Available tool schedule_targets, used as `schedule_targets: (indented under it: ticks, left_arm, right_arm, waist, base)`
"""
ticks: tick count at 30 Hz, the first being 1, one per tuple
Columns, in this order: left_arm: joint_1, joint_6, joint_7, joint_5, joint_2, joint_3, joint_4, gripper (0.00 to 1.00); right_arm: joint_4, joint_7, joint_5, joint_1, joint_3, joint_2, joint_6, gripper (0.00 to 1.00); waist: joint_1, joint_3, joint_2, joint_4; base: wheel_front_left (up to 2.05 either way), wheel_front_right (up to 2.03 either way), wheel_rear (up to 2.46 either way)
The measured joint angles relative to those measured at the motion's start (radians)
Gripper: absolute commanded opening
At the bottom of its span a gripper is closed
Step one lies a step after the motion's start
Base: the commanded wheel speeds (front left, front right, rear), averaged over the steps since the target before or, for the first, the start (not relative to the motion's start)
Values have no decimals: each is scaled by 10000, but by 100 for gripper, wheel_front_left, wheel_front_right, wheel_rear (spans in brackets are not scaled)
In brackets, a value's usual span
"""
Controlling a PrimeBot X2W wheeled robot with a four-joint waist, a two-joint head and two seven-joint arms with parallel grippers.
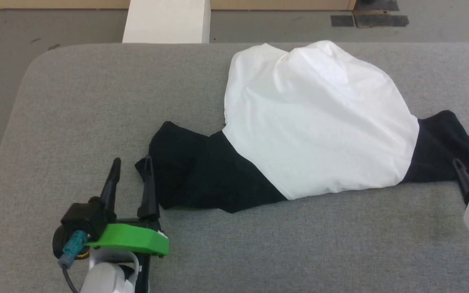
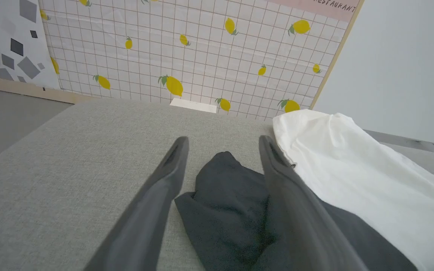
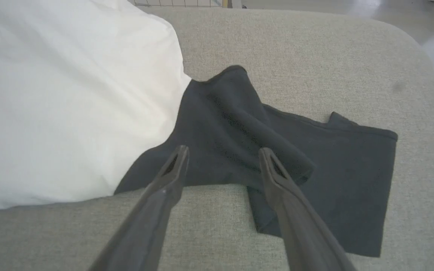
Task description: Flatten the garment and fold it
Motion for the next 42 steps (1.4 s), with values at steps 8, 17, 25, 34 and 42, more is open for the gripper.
schedule_targets:
  ticks: [8,17,25,34,42]
  left_arm:
    - [191,-667,805,132,96,-1569,662,100]
    - [91,-318,3756,-232,128,-2196,1676,100]
    - [-454,-86,4282,-1093,21,-2180,1914,100]
    - [-823,-136,4063,-1258,8,-2422,2044,0]
    - [-812,-192,3969,-1434,0,-2441,1808,0]
  right_arm:
    - [-1377,-213,-23,1384,-435,1425,-2,100]
    - [-1626,-213,-196,1455,-274,1820,-2,100]
    - [-1611,-359,-199,1452,-284,1896,-2,100]
    - [-1505,-464,-215,1414,-276,1910,-2,100]
    - [-1344,-485,-299,1291,-176,1672,-2,100]
  waist:
    - [0,-407,0,-232]
    - [0,-340,0,-509]
    - [0,-67,0,-638]
    - [0,166,0,-719]
    - [0,214,0,-650]
  base:
    - [0,0,0]
    - [0,0,0]
    - [0,0,0]
    - [0,0,0]
    - [0,0,0]
